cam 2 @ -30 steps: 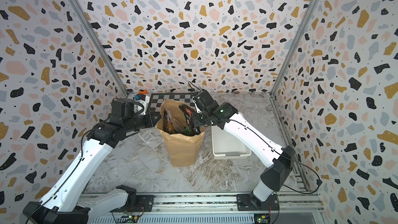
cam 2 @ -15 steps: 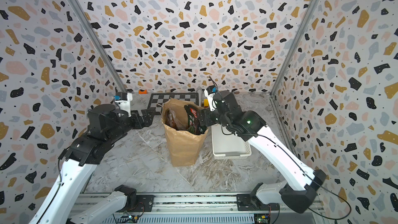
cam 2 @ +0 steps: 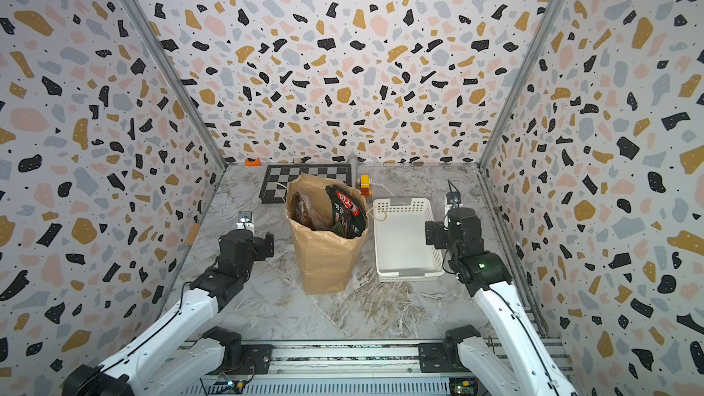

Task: Place the condiment packets inside the bag
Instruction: Reset both arms

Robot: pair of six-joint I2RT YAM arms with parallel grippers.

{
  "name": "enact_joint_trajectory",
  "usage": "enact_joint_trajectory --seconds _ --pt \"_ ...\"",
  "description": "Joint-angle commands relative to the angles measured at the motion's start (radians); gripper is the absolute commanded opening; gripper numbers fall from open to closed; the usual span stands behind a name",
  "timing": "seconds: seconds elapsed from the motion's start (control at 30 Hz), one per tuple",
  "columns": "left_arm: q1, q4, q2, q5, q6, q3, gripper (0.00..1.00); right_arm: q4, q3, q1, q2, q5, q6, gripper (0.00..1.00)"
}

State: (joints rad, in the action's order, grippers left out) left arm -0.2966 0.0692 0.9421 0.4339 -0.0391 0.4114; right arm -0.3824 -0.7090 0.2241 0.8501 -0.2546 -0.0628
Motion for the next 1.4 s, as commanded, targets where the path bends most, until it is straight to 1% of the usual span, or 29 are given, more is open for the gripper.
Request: enact_joint_trajectory --seconds 0.0,0.07,0.13,0.17,0.2,0.27,0.33,0.37,0.43,0.47,0.5,0.53,0.6,0.67,0.73,0.83,0.87,0.9,0.93,1.0,1.03,1.1,1.17,1.2,1.27,1.33,1.37 --pt "0.009 0.36 0.06 -0.05 0.148 -0.01 1.0 0.369 0.177 -0.011 -0.029 0.05 0.106 0.99" --pt "0.022 0.414 0.121 -0.065 0.173 -0.037 1.0 0.516 0.271 -0.013 -0.005 0.045 0.151 0.99" --pt "0.071 0.569 0.172 -0.145 0.154 -0.104 1.0 0.632 0.334 -0.018 0.029 0.029 0.175 0.99" --pt "0.108 0.603 0.192 -0.191 0.127 -0.114 1.0 0.7 0.361 -0.023 0.053 0.029 0.178 0.99" --pt "0.139 0.586 0.207 -0.239 0.102 -0.111 1.0 0.778 0.386 -0.026 0.077 0.043 0.184 0.99" --pt "0.184 0.666 0.271 -0.319 0.079 -0.133 1.0 0.905 0.42 -0.04 0.15 0.074 0.196 0.99" --pt "0.197 0.779 0.374 -0.359 0.088 -0.149 1.0 1.014 0.433 -0.049 0.238 0.093 0.203 0.99" --pt "0.197 0.809 0.421 -0.371 0.094 -0.144 1.0 1.065 0.433 -0.053 0.288 0.108 0.209 0.99" --pt "0.197 0.829 0.49 -0.36 0.088 -0.106 1.0 1.156 0.432 -0.056 0.375 0.13 0.228 0.99" --pt "0.203 0.736 0.475 -0.354 0.074 -0.076 1.0 1.193 0.431 -0.059 0.409 0.133 0.227 0.99" --pt "0.219 0.685 0.462 -0.372 0.064 -0.066 1.0 1.192 0.421 -0.063 0.435 0.131 0.22 0.99" --pt "0.224 0.738 0.476 -0.373 0.061 -0.075 1.0 1.172 0.402 -0.072 0.46 0.139 0.214 0.99" --pt "0.224 0.701 0.472 -0.372 0.058 -0.069 1.0 1.2 0.393 -0.084 0.508 0.152 0.203 0.99" --pt "0.225 0.717 0.472 -0.371 0.058 -0.069 1.0 1.258 0.402 -0.1 0.556 0.149 0.184 0.99" --pt "0.225 0.702 0.465 -0.371 0.06 -0.071 1.0 1.273 0.406 -0.131 0.576 0.155 0.15 0.99" --pt "0.224 0.704 0.465 -0.37 0.061 -0.071 1.0 1.4 0.414 -0.148 0.676 0.153 0.139 0.98" --pt "0.224 0.71 0.466 -0.37 0.061 -0.072 1.0 1.294 0.384 -0.153 0.658 0.143 0.121 0.98" --pt "0.224 0.708 0.466 -0.37 0.061 -0.072 1.0 1.245 0.358 -0.165 0.653 0.156 0.107 0.97" --pt "0.223 0.708 0.465 -0.369 0.06 -0.071 1.0 1.261 0.348 -0.183 0.673 0.18 0.093 0.97" --pt "0.223 0.706 0.466 -0.368 0.062 -0.071 1.0 1.198 0.333 -0.198 0.657 0.193 0.084 0.99" --pt "0.223 0.707 0.465 -0.368 0.062 -0.071 1.0 1.25 0.34 -0.199 0.673 0.197 0.085 0.99" --pt "0.223 0.707 0.466 -0.369 0.062 -0.07 1.0 1.209 0.334 -0.198 0.66 0.194 0.084 1.0" --pt "0.223 0.707 0.466 -0.369 0.062 -0.071 1.0 1.248 0.345 -0.198 0.67 0.195 0.088 1.0" --pt "0.223 0.706 0.465 -0.37 0.062 -0.071 1.0 1.221 0.341 -0.199 0.66 0.192 0.086 1.0" --pt "0.223 0.707 0.465 -0.37 0.062 -0.071 1.0 1.257 0.348 -0.198 0.667 0.193 0.088 1.0" --pt "0.223 0.706 0.466 -0.37 0.062 -0.071 1.0 1.232 0.346 -0.198 0.658 0.191 0.085 1.0" --pt "0.223 0.706 0.466 -0.37 0.062 -0.07 1.0 1.248 0.349 -0.199 0.662 0.192 0.087 1.0"
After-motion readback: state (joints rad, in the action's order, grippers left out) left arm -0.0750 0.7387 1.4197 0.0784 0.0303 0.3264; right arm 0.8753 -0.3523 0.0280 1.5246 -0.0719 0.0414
